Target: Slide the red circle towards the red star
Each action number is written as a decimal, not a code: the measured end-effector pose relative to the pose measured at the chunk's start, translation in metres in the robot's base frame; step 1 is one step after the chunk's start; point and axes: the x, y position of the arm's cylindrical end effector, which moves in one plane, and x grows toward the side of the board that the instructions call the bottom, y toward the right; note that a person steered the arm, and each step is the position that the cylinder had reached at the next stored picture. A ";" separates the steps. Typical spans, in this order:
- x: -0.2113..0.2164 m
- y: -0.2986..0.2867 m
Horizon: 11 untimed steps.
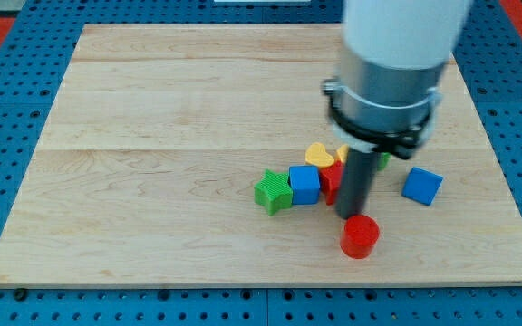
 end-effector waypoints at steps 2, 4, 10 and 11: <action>0.034 0.099; 0.039 0.041; -0.015 -0.009; -0.061 -0.009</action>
